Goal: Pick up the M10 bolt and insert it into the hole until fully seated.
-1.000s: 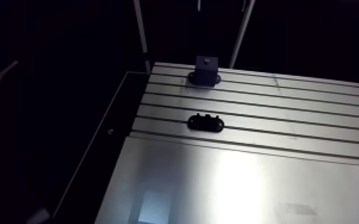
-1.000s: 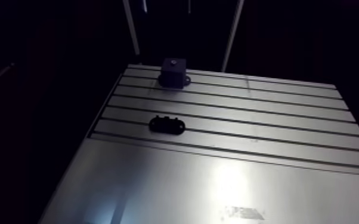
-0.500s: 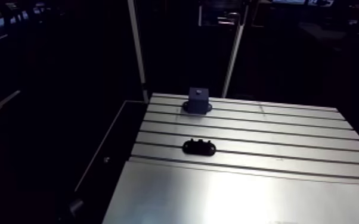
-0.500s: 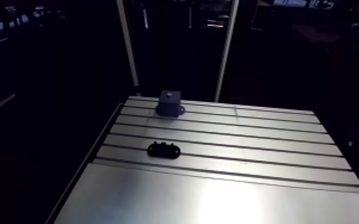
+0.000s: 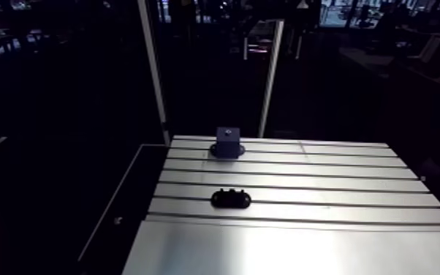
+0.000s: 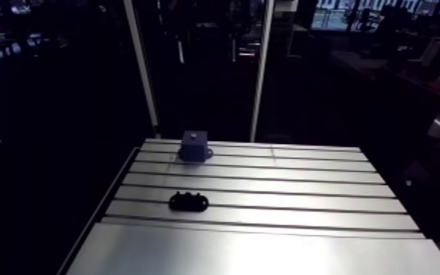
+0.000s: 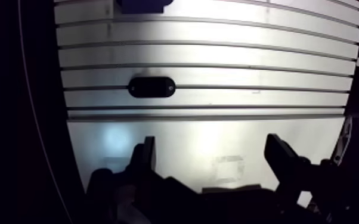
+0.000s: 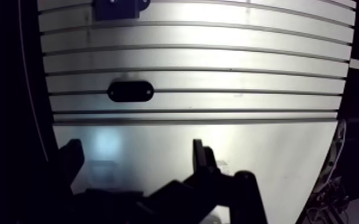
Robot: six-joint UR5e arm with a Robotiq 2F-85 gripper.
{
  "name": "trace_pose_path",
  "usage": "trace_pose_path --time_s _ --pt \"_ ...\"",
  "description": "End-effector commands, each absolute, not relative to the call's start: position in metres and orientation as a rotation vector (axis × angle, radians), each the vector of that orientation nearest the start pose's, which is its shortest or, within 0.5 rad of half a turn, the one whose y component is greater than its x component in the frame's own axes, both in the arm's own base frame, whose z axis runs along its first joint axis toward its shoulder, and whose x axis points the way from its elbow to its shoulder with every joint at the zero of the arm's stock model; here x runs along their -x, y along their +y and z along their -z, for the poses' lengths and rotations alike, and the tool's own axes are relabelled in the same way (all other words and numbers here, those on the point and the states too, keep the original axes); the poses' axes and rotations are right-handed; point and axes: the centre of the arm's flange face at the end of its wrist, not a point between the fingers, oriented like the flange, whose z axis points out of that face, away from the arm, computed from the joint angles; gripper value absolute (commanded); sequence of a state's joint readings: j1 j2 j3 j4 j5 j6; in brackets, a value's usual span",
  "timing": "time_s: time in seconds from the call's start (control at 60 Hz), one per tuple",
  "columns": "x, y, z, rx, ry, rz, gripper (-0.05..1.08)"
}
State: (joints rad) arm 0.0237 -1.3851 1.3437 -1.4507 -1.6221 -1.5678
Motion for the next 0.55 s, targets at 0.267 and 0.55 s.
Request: trace_pose_path --time_s 0.267,0.55 --pt "0.5502 -0.1327 -0.4888 0.028 3.060 -0.074 0.01" --pt "0.5503 -0.1319 -0.4874 0.028 3.058 -0.074 0.01"
